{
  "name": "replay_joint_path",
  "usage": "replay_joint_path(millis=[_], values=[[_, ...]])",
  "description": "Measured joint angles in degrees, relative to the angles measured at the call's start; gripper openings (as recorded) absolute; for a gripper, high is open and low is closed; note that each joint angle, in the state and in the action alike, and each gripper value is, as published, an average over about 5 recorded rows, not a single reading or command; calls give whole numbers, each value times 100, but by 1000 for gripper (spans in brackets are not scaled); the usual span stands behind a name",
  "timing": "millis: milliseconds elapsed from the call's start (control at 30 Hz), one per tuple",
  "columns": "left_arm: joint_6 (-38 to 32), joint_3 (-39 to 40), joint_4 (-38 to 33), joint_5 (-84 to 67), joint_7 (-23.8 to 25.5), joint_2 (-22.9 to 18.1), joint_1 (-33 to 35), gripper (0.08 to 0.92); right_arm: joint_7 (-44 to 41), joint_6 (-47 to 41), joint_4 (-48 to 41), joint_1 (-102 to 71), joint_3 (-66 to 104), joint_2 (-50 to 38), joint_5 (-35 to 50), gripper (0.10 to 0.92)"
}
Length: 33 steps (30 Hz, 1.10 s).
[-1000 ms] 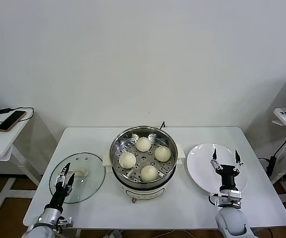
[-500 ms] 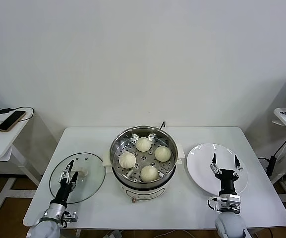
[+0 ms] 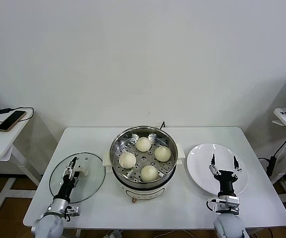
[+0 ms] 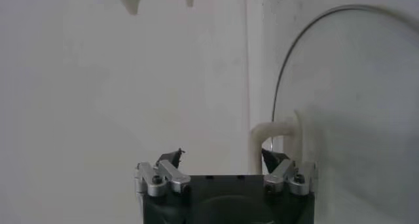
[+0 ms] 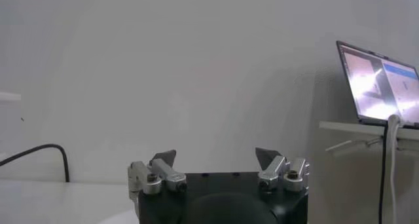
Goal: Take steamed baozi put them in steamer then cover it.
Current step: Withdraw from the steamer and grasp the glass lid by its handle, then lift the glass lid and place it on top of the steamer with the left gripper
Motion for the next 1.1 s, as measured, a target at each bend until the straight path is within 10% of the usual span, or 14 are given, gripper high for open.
replay_joint_path(millis=[600,1100], values=[[-147,-30,271,-135,-39,13,-114,208,-14,23,34,-31,25,36,-76,823],[52,-417,-1377,-796,193,355,282,190,-22,18,65,1,21,42,-92,823]])
